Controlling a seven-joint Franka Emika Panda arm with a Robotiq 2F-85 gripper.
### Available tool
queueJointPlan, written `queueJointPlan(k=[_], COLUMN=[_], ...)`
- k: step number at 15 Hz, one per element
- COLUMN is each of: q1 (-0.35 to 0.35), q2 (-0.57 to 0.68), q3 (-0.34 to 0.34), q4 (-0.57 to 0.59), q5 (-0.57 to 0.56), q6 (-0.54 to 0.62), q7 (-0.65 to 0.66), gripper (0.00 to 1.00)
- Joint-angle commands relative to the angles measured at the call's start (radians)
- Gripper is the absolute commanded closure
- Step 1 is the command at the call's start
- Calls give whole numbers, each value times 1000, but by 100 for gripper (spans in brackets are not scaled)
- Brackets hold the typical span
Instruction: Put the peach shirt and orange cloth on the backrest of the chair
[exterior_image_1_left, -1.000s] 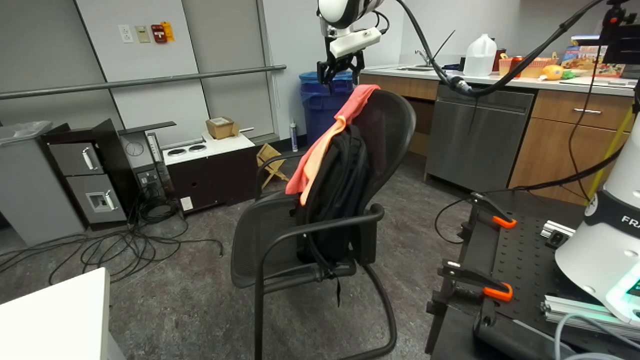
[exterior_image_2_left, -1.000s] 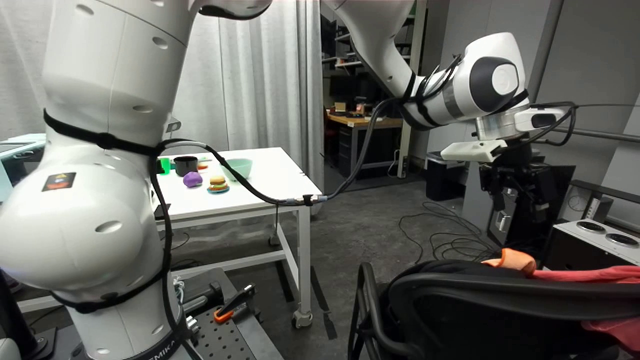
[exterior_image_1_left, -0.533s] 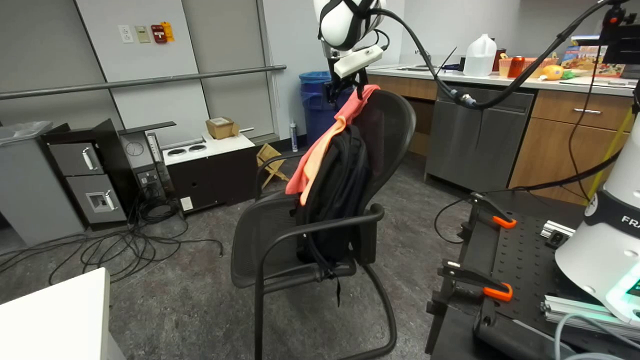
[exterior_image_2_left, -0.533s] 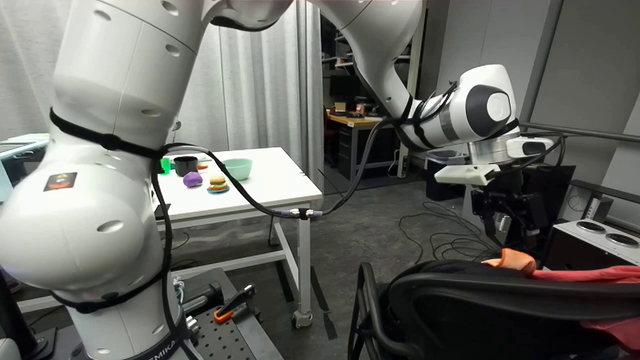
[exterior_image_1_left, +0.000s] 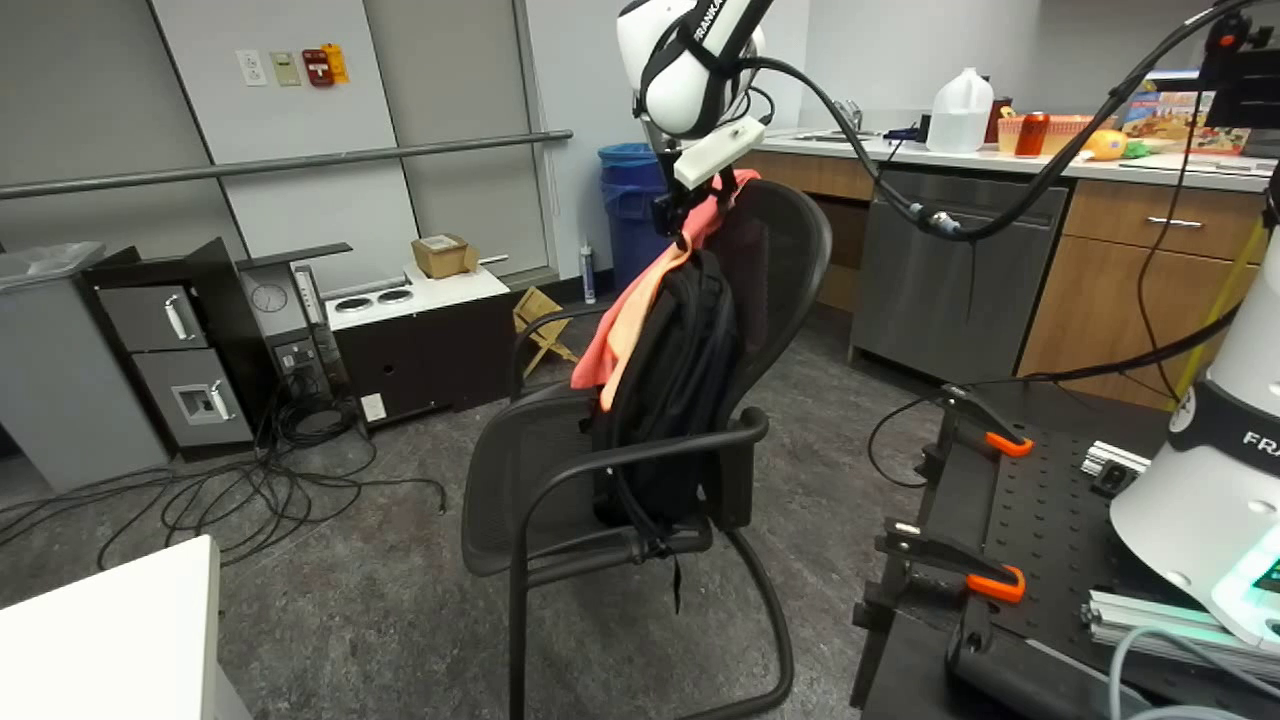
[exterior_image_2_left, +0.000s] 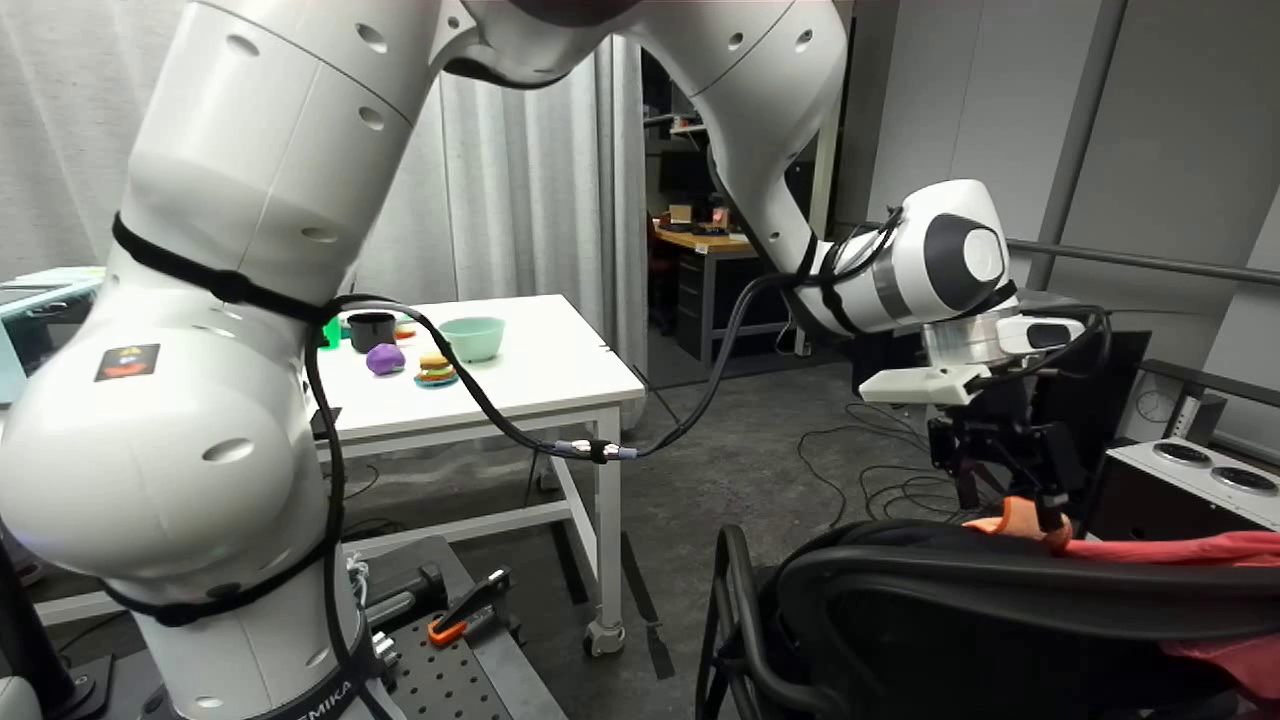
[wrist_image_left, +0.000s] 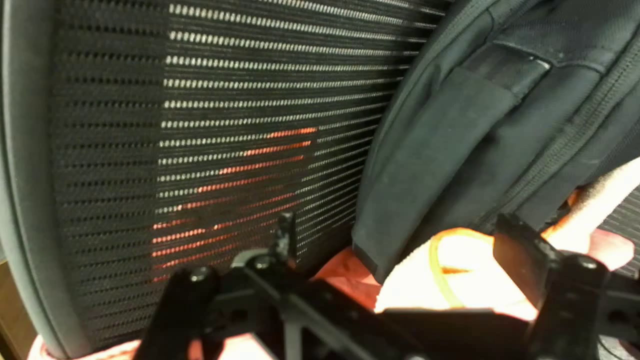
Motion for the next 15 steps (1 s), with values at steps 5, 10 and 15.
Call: queueJointPlan(k=[5, 10, 15], q1=[59, 103, 125], q2=[81, 121, 141], q3=[-50, -102, -140], q4=[73, 108, 112], q5=[-56, -116, -123], q6=[49, 115, 127], q7=[14, 42, 60], gripper=[0, 0, 39])
